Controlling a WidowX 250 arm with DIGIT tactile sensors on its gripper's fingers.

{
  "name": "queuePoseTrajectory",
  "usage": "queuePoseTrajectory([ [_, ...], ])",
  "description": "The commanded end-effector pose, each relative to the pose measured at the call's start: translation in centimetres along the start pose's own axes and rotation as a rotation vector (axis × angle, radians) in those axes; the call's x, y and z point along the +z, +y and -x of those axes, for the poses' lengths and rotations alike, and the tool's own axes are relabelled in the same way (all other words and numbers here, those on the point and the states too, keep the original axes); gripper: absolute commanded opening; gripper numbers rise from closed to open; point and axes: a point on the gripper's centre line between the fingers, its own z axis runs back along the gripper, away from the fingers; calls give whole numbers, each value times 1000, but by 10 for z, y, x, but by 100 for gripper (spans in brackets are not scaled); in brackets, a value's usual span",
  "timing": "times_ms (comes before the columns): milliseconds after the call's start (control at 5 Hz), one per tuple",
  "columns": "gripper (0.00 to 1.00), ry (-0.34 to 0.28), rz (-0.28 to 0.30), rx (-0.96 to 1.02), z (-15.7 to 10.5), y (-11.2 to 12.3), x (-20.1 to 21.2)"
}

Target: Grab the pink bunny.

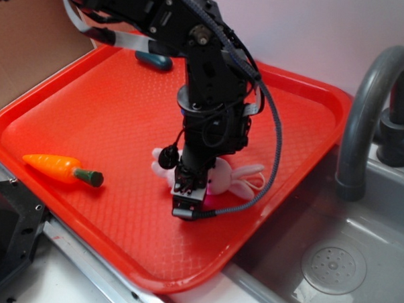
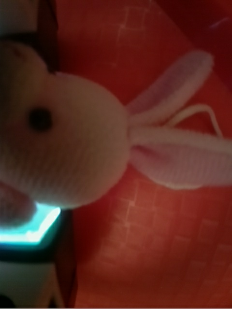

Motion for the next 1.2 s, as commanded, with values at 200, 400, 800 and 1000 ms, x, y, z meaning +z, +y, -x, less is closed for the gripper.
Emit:
queuePoseTrajectory([
  [200, 0, -162, -16, 517, 58, 36, 107],
  [400, 0, -248, 13, 765, 104, 47, 151],
  [800, 0, -335, -91, 1209, 151, 50, 198],
  [1000, 0, -220, -118, 1132, 141, 60, 187],
])
